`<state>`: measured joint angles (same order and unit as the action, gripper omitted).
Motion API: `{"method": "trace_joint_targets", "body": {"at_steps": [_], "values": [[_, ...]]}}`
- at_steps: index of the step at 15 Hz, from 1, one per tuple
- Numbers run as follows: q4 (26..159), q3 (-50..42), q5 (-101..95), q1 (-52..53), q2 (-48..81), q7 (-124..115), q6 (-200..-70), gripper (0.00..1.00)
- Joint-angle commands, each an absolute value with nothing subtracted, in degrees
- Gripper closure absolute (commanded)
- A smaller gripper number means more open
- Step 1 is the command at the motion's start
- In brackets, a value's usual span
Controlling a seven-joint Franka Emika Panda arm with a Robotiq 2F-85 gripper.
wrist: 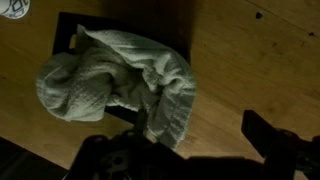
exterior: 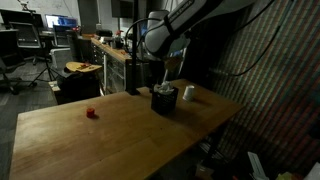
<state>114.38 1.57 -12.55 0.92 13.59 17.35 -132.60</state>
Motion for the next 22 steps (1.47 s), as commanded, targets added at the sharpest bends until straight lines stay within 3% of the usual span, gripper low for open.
{"method": "trace_joint_targets", "body": {"at_steps": [1,9,13,17,22], "values": [[113.66,1.67,-13.31,0.58,14.48,19.10,-134.80,0.28],[112.96,1.76,-13.12,0.53,15.27,20.17,-135.53,0.91],[112.80,1.68,-12.99,0.36,15.22,20.50,-135.49,0.98],[112.10,1.62,-12.52,0.06,15.06,20.73,-135.22,0.92],[109.76,1.11,-11.94,-0.83,14.99,20.67,-134.31,0.94]]}}
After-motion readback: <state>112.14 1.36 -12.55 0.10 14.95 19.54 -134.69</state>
